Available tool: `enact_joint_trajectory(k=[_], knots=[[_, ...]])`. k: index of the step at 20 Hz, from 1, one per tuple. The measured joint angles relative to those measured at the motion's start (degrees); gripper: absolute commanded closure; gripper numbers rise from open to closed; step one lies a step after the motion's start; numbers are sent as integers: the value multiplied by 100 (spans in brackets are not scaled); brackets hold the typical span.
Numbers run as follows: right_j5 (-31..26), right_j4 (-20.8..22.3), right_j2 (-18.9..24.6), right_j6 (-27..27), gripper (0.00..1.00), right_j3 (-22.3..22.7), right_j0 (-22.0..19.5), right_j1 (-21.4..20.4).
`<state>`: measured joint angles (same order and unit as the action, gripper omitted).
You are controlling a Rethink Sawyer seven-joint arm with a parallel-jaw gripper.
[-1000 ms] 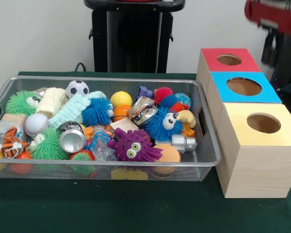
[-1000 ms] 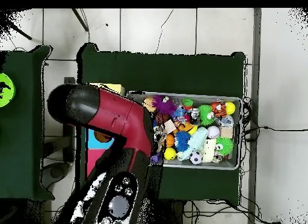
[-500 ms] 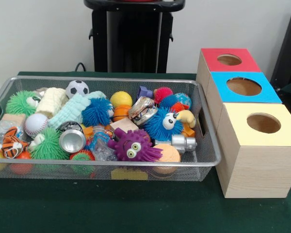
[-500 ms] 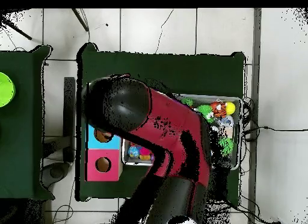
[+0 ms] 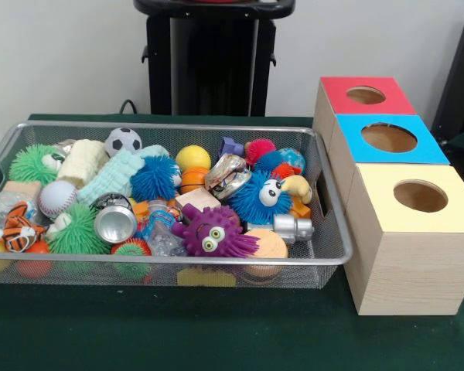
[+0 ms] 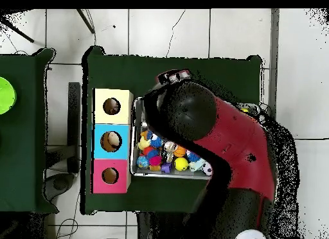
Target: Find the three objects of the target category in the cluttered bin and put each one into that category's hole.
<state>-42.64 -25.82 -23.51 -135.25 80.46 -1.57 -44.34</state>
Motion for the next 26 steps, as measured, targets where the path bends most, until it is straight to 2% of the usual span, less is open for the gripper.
enact_joint_trajectory(k=[7, 17, 26], knots=[[371, 506, 431, 0, 100, 129, -362, 8], [399, 1072, 1111, 0, 100, 139, -812, 208], [400, 1456, 1443, 0, 100, 178, -1023, 271]])
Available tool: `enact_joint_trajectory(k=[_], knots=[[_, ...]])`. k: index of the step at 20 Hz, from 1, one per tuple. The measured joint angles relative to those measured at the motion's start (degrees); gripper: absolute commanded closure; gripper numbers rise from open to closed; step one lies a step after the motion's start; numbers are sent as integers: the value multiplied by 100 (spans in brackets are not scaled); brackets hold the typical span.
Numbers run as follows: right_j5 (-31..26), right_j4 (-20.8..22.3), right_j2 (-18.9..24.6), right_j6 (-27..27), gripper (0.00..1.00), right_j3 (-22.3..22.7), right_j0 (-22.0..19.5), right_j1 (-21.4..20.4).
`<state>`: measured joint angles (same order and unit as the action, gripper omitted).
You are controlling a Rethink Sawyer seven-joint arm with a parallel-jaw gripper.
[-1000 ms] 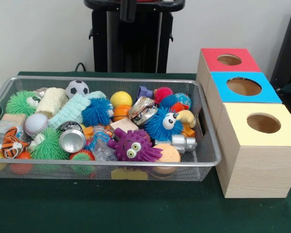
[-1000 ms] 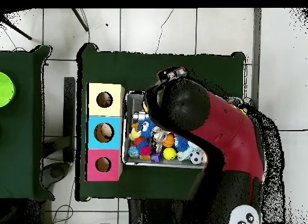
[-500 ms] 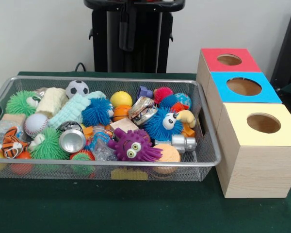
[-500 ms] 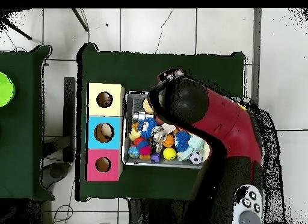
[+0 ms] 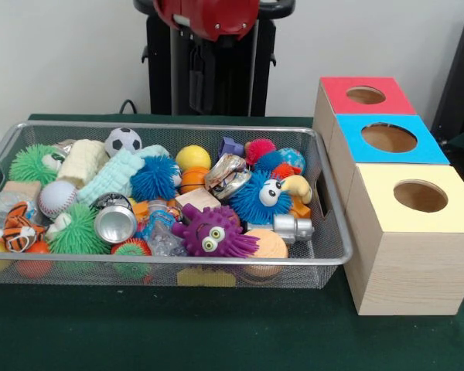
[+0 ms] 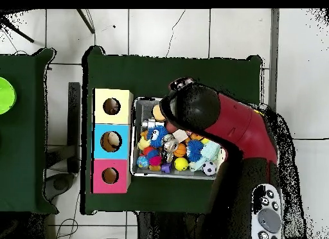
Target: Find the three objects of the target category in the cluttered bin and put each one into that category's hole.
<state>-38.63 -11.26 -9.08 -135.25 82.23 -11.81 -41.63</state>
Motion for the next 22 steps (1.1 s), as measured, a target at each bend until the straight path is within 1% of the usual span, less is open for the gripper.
enact_joint_trajectory(k=[9, 14, 19, 22], knots=[[0, 377, 283, 0, 100, 281, -339, -226], [18, 609, 453, 0, 100, 491, -702, -419], [121, 813, 490, 0, 100, 526, -868, -446], [194, 874, 514, 0, 100, 526, -902, -444]])
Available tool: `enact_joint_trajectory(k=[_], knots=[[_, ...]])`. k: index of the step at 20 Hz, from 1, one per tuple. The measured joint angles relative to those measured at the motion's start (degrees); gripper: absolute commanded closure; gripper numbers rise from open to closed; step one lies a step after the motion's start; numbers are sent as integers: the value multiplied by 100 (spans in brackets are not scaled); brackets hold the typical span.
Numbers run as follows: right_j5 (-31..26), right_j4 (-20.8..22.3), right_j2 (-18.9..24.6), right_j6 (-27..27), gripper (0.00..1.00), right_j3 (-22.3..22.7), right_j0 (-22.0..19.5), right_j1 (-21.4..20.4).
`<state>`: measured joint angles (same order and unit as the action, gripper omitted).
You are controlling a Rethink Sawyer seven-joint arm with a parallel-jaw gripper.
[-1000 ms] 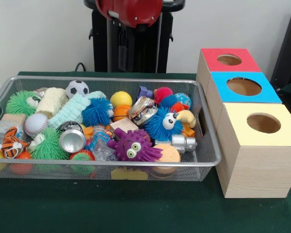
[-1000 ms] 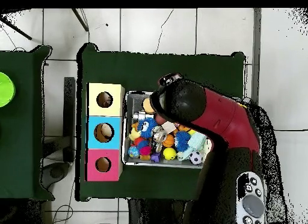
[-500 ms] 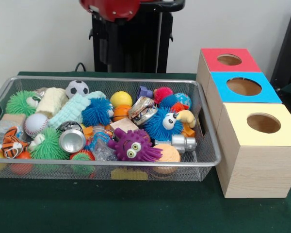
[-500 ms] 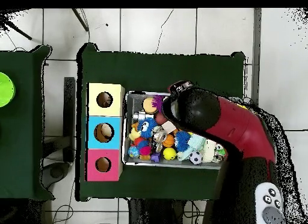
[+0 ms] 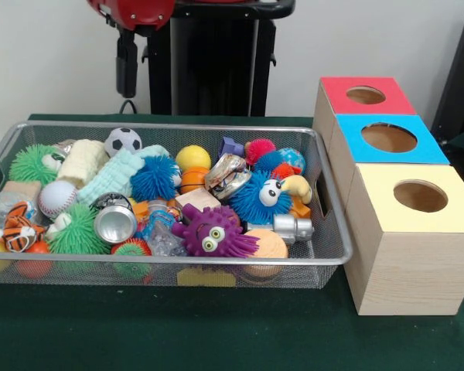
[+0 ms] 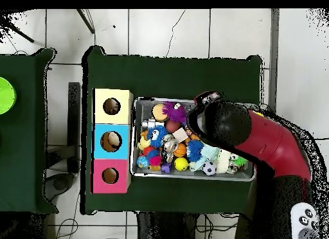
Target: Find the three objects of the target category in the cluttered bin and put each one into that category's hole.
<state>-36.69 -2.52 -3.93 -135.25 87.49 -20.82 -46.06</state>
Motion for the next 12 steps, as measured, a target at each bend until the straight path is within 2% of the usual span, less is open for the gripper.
enact_joint_trajectory(k=[7, 12], knots=[[466, 238, 278, 0, 100, -1, -131, 78], [555, 359, 334, 0, 100, -18, -102, 181]])
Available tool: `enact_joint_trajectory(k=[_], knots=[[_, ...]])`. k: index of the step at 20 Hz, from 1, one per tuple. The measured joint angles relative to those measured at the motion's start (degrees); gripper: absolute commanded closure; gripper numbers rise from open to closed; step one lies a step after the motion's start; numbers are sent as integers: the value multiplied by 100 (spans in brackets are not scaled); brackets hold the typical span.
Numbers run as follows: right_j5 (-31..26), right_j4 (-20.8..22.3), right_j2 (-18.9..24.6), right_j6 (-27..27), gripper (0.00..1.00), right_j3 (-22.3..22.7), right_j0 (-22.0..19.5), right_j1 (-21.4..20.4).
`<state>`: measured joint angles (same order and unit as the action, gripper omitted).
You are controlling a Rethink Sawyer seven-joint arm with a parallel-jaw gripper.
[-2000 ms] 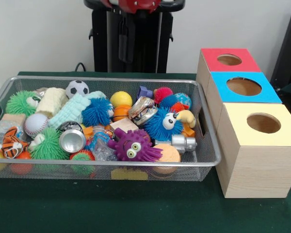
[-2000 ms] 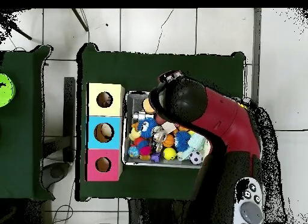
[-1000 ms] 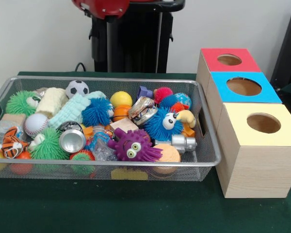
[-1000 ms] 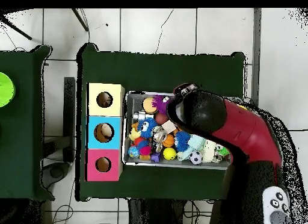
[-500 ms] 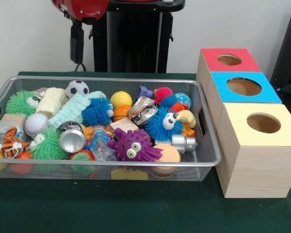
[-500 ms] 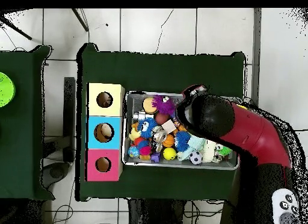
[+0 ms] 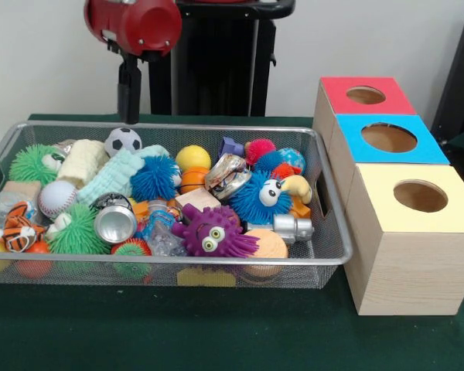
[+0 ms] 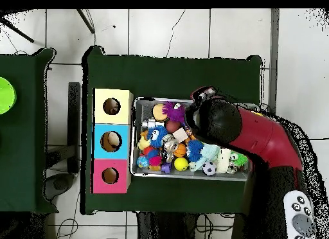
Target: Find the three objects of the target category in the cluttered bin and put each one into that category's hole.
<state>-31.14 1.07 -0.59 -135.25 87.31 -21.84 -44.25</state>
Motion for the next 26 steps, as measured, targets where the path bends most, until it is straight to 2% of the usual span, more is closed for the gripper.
enact_joint_trajectory(k=[16, 26], knots=[[-684, 120, 131, 0, 100, -168, 5, 301], [-983, 319, 269, 0, 100, -518, -8, 397]])
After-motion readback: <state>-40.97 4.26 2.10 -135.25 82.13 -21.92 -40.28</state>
